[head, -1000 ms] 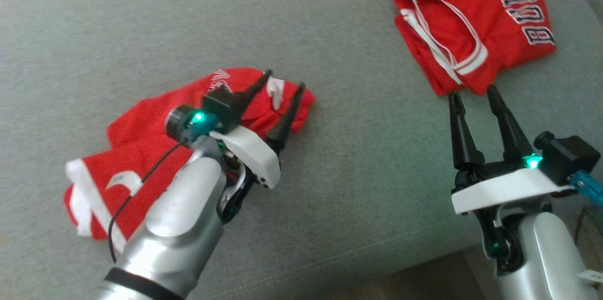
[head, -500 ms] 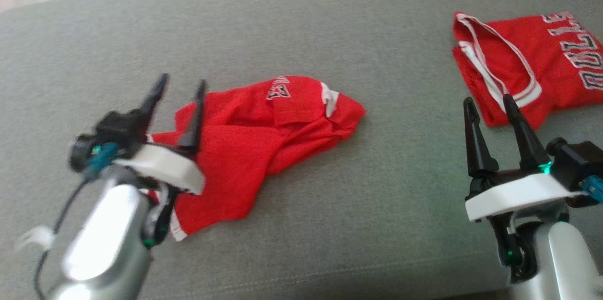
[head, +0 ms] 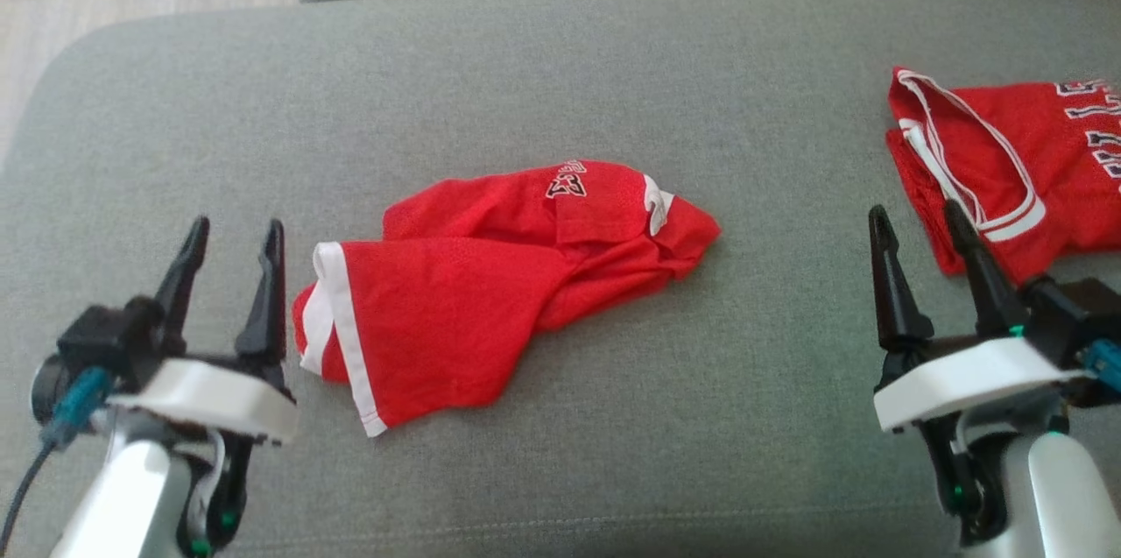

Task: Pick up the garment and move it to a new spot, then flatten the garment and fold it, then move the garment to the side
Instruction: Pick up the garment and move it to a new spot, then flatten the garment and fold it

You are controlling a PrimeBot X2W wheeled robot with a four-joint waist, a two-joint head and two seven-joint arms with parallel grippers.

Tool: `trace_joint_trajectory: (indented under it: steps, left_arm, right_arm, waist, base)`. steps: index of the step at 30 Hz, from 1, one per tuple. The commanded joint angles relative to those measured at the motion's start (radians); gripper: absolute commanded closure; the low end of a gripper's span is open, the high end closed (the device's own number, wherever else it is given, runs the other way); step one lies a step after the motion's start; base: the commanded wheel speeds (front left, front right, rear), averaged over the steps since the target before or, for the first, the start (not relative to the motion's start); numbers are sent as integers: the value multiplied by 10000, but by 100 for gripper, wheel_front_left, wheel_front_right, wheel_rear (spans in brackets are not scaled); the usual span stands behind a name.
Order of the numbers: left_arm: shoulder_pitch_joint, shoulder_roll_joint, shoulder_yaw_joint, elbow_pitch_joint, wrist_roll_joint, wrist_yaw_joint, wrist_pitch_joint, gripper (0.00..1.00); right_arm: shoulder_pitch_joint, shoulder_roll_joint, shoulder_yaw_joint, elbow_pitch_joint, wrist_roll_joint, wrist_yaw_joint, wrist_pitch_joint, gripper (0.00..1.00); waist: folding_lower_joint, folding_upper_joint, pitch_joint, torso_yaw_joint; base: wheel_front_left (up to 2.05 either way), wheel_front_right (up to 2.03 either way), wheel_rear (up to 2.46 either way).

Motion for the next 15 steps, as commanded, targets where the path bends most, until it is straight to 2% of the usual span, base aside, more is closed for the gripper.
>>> trace_joint_trajectory:
  steps: [1,15]
  left_arm:
    - [-119,376,481,-571,-62,103,27,0]
    - [1246,543,367,-1659,-258,417,426,0]
  right_arm:
    - [-106,-26,199,-400,-55,-7,31,0]
    - [579,-26,222,-505,-125,-7,278,0]
  waist:
    - [0,0,-156,66]
    - [0,0,-892,132]
  base:
    - [0,0,0]
    - [0,0,0]
